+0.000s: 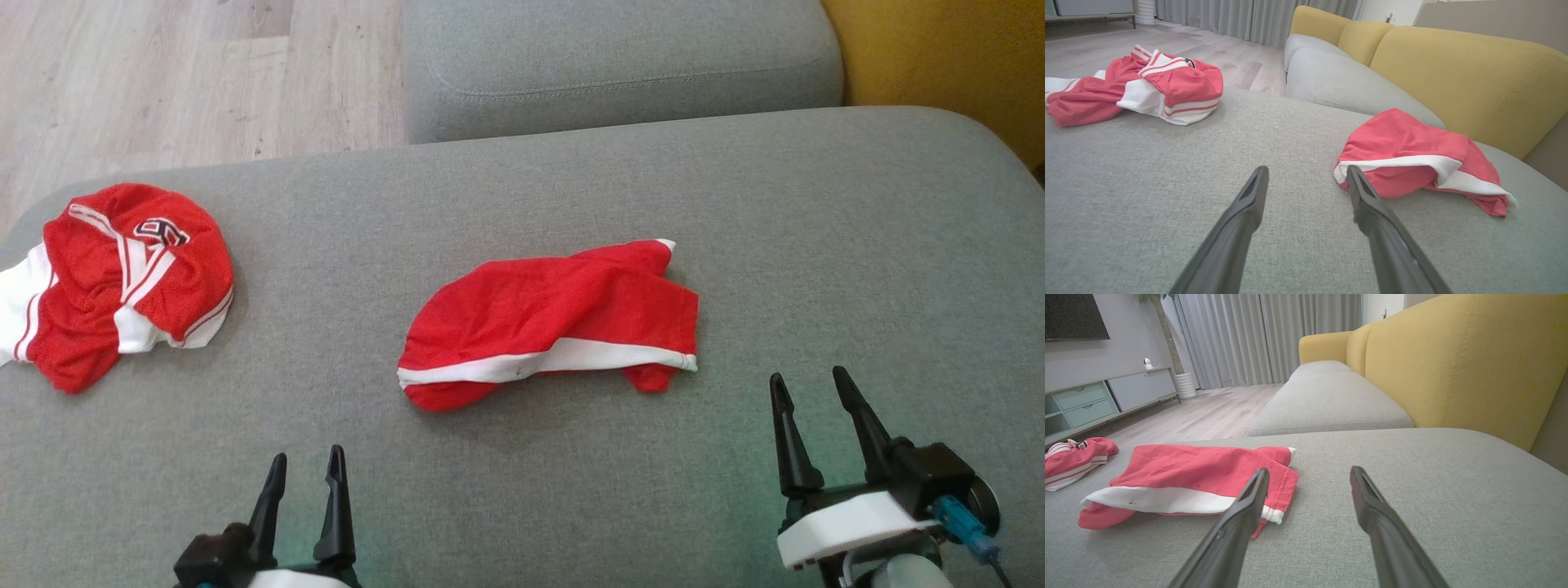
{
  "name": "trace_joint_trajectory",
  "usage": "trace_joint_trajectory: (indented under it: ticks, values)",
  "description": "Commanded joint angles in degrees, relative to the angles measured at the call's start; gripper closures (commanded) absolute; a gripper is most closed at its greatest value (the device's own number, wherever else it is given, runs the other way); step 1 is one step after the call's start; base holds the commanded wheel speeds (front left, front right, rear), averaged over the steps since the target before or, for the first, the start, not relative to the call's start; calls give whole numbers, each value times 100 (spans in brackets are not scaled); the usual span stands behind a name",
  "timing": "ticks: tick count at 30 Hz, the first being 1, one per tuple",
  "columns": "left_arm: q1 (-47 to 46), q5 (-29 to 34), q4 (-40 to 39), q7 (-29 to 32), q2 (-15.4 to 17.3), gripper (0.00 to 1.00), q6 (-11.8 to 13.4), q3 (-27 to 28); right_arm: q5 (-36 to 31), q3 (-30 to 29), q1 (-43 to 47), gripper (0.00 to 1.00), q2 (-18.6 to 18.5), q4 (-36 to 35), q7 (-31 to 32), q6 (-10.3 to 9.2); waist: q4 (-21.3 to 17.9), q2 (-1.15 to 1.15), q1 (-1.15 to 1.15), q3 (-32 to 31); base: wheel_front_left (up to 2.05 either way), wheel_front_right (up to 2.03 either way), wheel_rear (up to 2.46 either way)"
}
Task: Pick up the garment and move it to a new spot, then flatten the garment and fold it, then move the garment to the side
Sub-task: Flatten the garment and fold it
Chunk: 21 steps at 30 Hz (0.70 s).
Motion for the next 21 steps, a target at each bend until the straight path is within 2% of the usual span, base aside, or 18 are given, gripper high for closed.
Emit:
trace_joint_trajectory:
  ticks: [1, 17, 21]
  values:
    - [-209, 56, -118, -71, -20, 0, -18, 206, 1, 136, -186, 0, -33, -174, -63, 44, 13, 0, 0, 12, 0, 0, 0]
    - [-301, 218, -151, -71, -63, 0, -73, 229, -92, 114, -369, 0, -33, 47, -63, 44, 245, 0, 0, 160, 0, 0, 0]
    - [-347, 246, -203, -71, -70, 0, -82, 234, -145, 73, -518, 0, -33, 345, -63, 44, 314, 0, 0, 272, 0, 0, 0]
